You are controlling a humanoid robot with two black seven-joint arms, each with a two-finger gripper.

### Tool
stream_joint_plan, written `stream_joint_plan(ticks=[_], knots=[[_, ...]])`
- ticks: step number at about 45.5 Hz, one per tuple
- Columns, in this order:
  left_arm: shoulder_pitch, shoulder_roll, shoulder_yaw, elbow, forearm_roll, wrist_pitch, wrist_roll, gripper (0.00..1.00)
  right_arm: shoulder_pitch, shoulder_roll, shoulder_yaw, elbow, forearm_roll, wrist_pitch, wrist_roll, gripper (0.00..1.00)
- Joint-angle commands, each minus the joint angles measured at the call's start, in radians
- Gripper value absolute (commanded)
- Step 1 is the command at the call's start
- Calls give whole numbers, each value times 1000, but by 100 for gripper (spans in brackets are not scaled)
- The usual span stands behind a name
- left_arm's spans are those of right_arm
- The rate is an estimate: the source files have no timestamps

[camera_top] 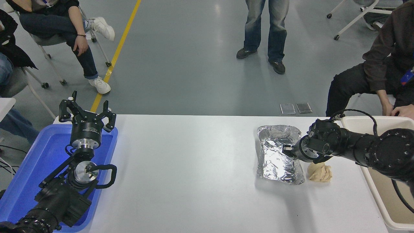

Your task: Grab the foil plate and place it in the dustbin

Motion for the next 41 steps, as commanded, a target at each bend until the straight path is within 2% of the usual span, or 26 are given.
stream_joint_plan(ticks=[1,13,23,41], knots=[[1,0,0,0,0,0,0,99,168,-67,-54,165,-3,13,0,0],[1,0,0,0,0,0,0,99,558,-182,-192,458,-3,70,2,0],[1,0,0,0,0,0,0,99,822,-272,-267,629,-59,128,2,0],[1,0,0,0,0,0,0,99,1081,-283,-358,745,-76,226,-1,0]])
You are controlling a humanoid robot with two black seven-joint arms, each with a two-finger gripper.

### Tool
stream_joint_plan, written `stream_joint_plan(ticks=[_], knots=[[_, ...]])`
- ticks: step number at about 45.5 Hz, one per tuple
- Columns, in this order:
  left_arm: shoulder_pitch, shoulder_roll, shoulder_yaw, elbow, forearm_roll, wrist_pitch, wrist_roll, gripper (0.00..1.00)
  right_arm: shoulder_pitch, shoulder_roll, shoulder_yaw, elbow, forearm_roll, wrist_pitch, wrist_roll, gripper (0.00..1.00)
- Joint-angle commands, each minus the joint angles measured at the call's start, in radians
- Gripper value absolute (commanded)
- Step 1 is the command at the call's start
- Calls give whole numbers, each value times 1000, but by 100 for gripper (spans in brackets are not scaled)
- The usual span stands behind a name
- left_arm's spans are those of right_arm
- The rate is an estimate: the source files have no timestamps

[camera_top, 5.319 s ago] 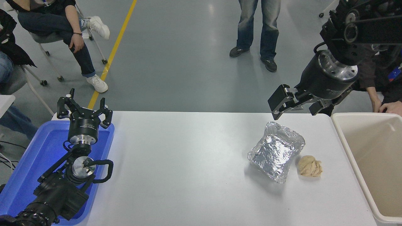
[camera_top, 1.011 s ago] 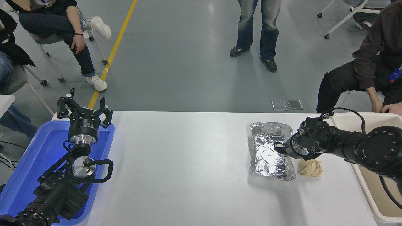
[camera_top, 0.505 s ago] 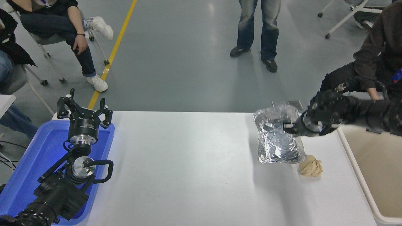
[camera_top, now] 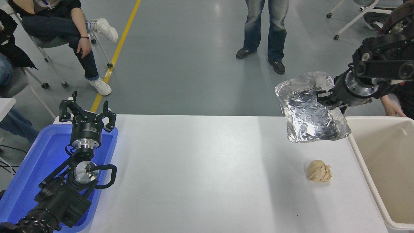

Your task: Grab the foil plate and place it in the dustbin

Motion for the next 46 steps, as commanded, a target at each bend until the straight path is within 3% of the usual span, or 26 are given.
stream_joint_plan(ticks=[1,9,17,38,46], knots=[[0,0,0,0,0,0,0,99,153,-10,-48,80,-11,41,-2,0],[0,0,0,0,0,0,0,99,171,-9,-49,84,-17,42,-7,0],[0,0,0,0,0,0,0,99,155,-45,-54,72,-97,41,-7,0],[-2,0,0,0,0,0,0,99,-196,-464,92,-273,-474,45,25,0],[0,0,0,1,0,0,0,99,-497,-519,342,-429,-569,31,49,0]])
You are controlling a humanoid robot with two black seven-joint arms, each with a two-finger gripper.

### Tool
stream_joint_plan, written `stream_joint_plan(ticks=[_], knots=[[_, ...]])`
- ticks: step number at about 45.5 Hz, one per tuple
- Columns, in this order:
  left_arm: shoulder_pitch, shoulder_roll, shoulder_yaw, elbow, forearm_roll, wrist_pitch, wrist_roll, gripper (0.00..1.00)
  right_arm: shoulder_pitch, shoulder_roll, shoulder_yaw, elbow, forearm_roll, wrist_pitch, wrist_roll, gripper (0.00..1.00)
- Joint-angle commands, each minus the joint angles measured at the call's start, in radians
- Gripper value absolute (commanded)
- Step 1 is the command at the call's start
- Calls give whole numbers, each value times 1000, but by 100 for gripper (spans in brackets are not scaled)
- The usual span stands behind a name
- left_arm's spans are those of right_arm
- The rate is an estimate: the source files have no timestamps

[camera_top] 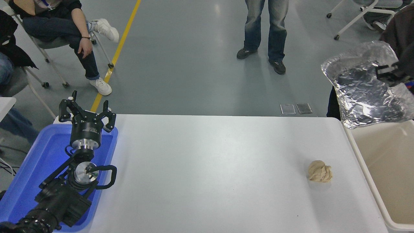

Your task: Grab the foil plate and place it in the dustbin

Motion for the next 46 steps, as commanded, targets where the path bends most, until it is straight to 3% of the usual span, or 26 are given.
stream_joint_plan(ticks=[1,11,20,27,32,46], knots=[[1,0,0,0,0,0,0,99,-358,-124,282,-220,-143,-11,29,0],[-1,0,0,0,0,0,0,99,-687,-86,523,-349,-232,-130,44,0],[-1,0,0,0,0,0,0,99,-924,29,563,-447,-264,-347,52,0],[-1,0,0,1,0,0,0,99,-1084,164,562,-643,-265,-480,88,0],[-1,0,0,0,0,0,0,99,-1138,216,563,-703,-265,-517,110,0],[-1,0,0,0,0,0,0,99,-1149,244,565,-708,-265,-537,110,0]])
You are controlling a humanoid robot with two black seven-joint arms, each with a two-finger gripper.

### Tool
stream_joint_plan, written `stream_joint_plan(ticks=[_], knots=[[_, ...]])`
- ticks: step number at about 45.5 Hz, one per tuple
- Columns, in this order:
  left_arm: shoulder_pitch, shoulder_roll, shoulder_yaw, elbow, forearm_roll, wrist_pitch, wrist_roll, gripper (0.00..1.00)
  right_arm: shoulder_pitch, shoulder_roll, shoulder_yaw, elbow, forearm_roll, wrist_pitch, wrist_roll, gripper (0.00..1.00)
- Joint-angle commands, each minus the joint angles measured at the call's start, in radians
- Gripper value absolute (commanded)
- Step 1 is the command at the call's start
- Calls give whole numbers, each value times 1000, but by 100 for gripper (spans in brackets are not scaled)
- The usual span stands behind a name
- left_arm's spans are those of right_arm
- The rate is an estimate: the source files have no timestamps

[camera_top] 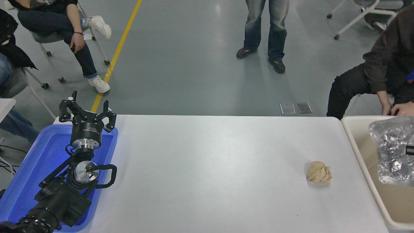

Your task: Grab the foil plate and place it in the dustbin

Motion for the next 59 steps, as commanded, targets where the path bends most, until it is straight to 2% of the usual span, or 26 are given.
stream_joint_plan(ticks=[1,4,5,6,8,11,30,35,43,49,59], knots=[[0,0,0,0,0,0,0,99,-51,42,8,-44,-4,-46,9,0],[0,0,0,0,0,0,0,99,-51,42,13,-44,-4,-50,9,2],[0,0,0,0,0,0,0,99,-51,42,15,-44,-4,-50,9,10],[0,0,0,0,0,0,0,99,-51,42,19,-44,-4,-52,9,30],[-2,0,0,0,0,0,0,99,-51,40,36,-42,-3,-53,9,78],[-2,0,0,1,0,0,0,99,-51,42,59,-41,-3,-50,7,100],[-2,0,0,0,0,0,0,99,11,34,65,31,8,-32,7,100],[-3,-1,0,0,0,0,0,99,103,-9,44,184,13,-3,6,100],[-3,-1,0,0,0,0,2,99,327,-124,-31,525,50,155,6,100],[-3,-1,0,0,0,0,2,99,553,-164,-178,764,157,212,6,100],[-2,-1,0,0,0,0,2,99,884,-66,-418,938,398,333,6,100]])
